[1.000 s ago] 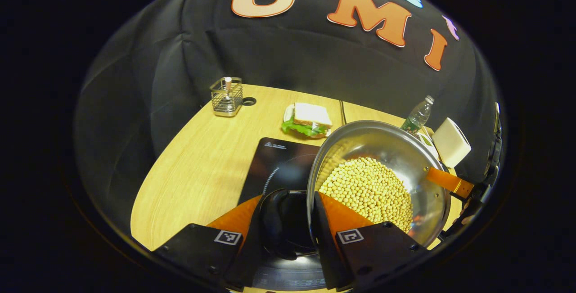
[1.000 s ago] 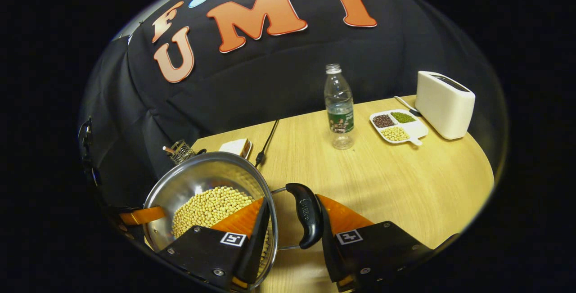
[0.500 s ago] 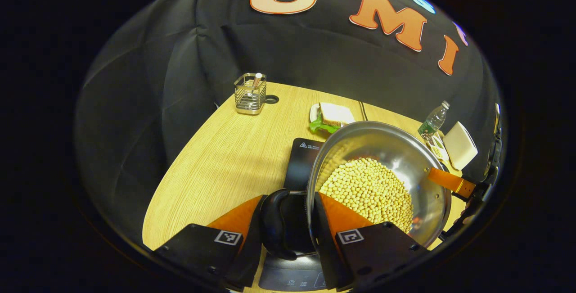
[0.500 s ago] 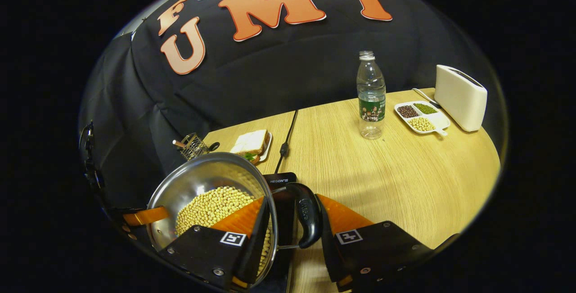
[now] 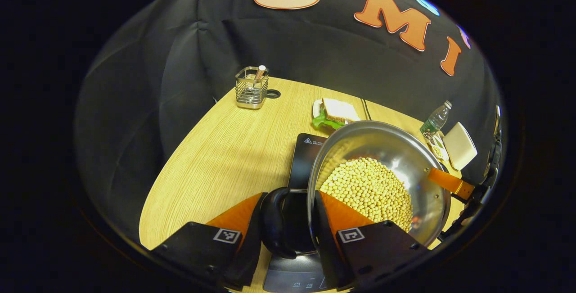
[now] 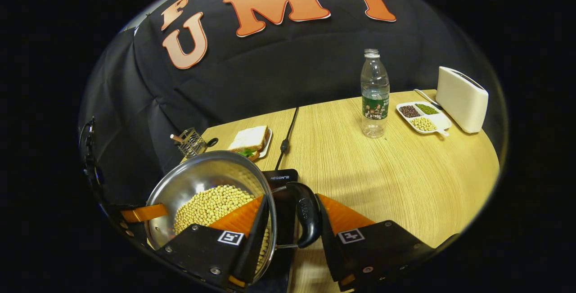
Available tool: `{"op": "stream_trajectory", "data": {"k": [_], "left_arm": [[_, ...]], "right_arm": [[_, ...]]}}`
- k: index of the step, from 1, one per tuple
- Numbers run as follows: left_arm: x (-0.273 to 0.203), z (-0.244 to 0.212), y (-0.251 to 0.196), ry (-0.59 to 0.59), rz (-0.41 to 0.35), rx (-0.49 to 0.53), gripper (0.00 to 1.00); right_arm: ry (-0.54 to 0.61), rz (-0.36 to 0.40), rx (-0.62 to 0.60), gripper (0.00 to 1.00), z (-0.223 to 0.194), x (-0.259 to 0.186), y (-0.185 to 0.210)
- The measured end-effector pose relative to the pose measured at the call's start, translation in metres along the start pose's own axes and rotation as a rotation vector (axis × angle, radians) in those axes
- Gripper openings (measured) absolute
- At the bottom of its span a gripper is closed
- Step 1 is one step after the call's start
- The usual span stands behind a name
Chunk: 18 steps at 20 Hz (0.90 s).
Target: First push the handle of the pot to place it horizontally, then grasp the pot with both hands and set it on the induction cooktop.
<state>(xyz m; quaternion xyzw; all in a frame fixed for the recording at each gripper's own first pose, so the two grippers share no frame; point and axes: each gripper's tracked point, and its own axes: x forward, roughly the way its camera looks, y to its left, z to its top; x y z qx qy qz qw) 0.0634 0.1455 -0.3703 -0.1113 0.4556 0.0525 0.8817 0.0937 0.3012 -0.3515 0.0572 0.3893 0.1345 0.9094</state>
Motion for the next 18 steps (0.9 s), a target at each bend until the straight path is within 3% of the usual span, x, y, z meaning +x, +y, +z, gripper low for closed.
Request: {"op": "stream_trajectory", "data": {"k": [4, 5, 7, 13, 18], "left_arm": [[-0.013, 0.016, -0.005, -0.073, 0.012, 0.026, 0.73], [-0.019, 0.023, -0.007, -0.102, 0.013, 0.030, 0.87], [-0.032, 0.034, -0.008, -0.161, 0.021, 0.039, 0.98], [-0.105, 0.088, -0.056, -0.423, 0.019, 0.146, 0.97], [-0.165, 0.112, -0.115, -0.581, -0.045, 0.133, 0.97]], "right_arm": [[-0.098, -0.015, -0.033, 0.74, 0.027, -0.013, -0.007], [-0.114, -0.023, -0.048, 0.85, 0.030, -0.021, -0.009], [-0.156, -0.037, -0.068, 0.94, 0.042, -0.038, -0.015], [-0.300, -0.046, -0.083, 0.95, 0.086, -0.099, -0.040], [-0.420, -0.055, -0.092, 0.95, 0.121, -0.163, -0.066]]}}
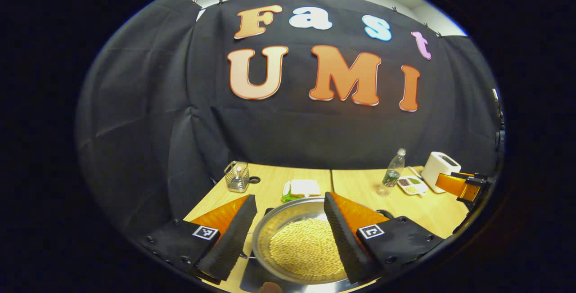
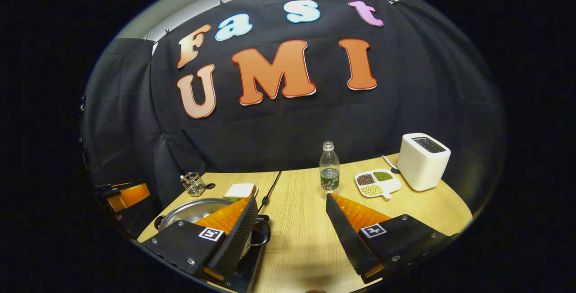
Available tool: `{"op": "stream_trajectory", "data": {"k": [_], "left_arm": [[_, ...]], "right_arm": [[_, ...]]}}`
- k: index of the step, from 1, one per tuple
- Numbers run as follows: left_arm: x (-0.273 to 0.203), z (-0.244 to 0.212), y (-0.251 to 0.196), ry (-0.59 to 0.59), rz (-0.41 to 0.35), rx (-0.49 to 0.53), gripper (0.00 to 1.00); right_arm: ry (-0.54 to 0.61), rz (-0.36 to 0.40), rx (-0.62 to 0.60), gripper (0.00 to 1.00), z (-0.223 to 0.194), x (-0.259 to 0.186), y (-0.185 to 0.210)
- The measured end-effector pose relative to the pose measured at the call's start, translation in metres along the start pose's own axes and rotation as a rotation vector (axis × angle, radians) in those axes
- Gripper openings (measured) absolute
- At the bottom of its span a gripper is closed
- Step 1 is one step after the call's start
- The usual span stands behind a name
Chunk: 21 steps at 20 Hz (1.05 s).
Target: First push the handle of the pot to place it horizontally, then grasp the pot with both hands and set it on the induction cooktop.
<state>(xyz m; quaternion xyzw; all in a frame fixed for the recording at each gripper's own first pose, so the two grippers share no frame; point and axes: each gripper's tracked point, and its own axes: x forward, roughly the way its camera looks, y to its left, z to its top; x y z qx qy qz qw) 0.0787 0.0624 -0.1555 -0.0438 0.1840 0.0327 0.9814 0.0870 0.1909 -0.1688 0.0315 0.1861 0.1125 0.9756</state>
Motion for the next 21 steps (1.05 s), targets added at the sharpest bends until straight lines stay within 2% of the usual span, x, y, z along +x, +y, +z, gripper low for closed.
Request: {"op": "stream_trajectory", "data": {"k": [5, 8, 10, 13, 16, 21], "left_arm": [[-0.042, 0.057, -0.049, -0.128, -0.059, -0.078, 0.98], [-0.063, 0.085, -0.071, -0.203, -0.062, -0.032, 0.98], [-0.081, 0.104, -0.097, -0.264, -0.102, -0.028, 0.97], [-0.100, 0.107, -0.131, -0.268, -0.175, -0.044, 0.96], [-0.105, 0.100, -0.159, -0.223, -0.247, -0.077, 0.97], [-0.099, 0.096, -0.180, -0.215, -0.237, -0.041, 0.97]], "right_arm": [[-0.113, 0.004, -0.040, 0.95, 0.055, -0.051, -0.029], [-0.184, 0.000, -0.058, 0.95, 0.086, -0.082, -0.048], [-0.220, 0.008, -0.063, 0.95, 0.102, -0.103, -0.056], [-0.265, 0.016, -0.068, 0.95, 0.123, -0.129, -0.071], [-0.320, -0.002, -0.071, 0.95, 0.141, -0.154, -0.090], [-0.336, -0.019, -0.052, 0.95, 0.142, -0.173, -0.113]]}}
